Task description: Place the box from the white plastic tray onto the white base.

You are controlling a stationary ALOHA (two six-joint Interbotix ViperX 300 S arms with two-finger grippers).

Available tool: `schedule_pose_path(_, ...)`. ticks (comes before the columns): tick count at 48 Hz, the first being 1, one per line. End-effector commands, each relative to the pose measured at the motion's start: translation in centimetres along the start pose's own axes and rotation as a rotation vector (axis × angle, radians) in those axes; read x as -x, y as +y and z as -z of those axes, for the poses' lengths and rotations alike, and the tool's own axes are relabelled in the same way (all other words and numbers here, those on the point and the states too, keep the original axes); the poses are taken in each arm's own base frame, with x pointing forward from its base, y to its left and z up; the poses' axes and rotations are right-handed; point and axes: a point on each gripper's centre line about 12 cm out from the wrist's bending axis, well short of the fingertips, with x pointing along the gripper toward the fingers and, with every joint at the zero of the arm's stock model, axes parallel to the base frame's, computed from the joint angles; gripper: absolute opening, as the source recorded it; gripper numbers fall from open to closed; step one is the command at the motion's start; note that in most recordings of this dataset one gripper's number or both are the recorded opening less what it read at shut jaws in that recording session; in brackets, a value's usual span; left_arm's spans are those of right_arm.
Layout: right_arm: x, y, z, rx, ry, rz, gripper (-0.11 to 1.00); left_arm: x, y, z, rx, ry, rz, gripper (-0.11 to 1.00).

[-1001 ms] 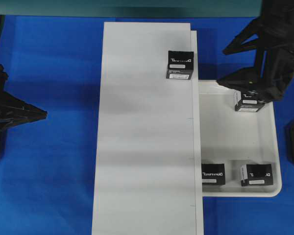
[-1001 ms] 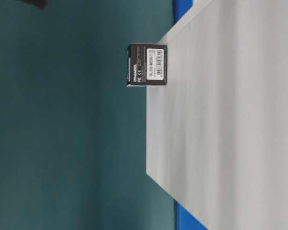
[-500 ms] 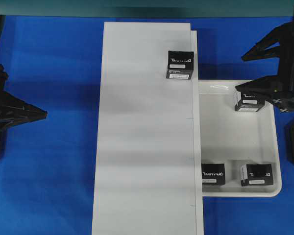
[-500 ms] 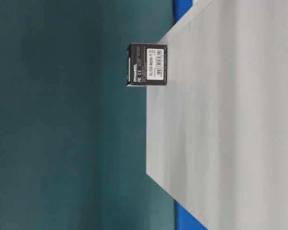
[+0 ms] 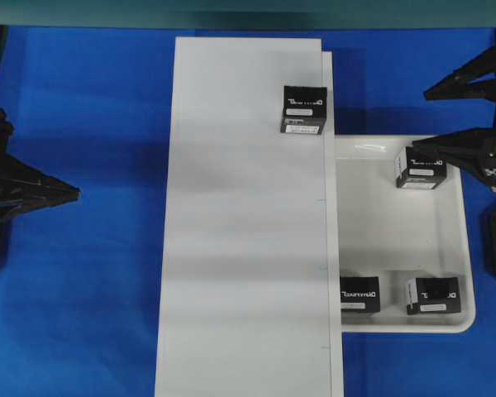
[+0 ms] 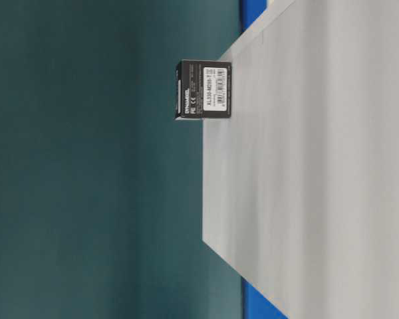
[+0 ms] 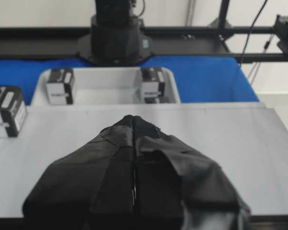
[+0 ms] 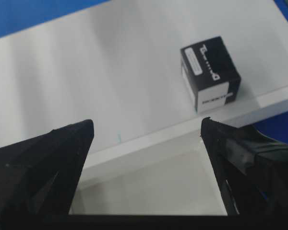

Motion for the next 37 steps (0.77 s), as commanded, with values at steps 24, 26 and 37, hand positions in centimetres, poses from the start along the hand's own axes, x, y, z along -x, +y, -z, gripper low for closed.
schedule_pose_path(24, 0.21, 0.14, -0.05, -0.001, -0.018, -0.006, 0.99, -0.12, 0.03, -0.39, -0.003, -0.009, -0.001, -0.07)
schedule_pose_path(26, 0.21, 0.14, -0.05, -0.001, -0.018, -0.006, 0.99, -0.16, 0.06, -0.36, -0.001, -0.008, -0.003, -0.07)
schedule_pose_path(37, 0.21, 0.13, 0.0, -0.003, -0.013, -0.006, 0.99, -0.19, 0.03, -0.33, -0.001, -0.006, -0.001, -0.07)
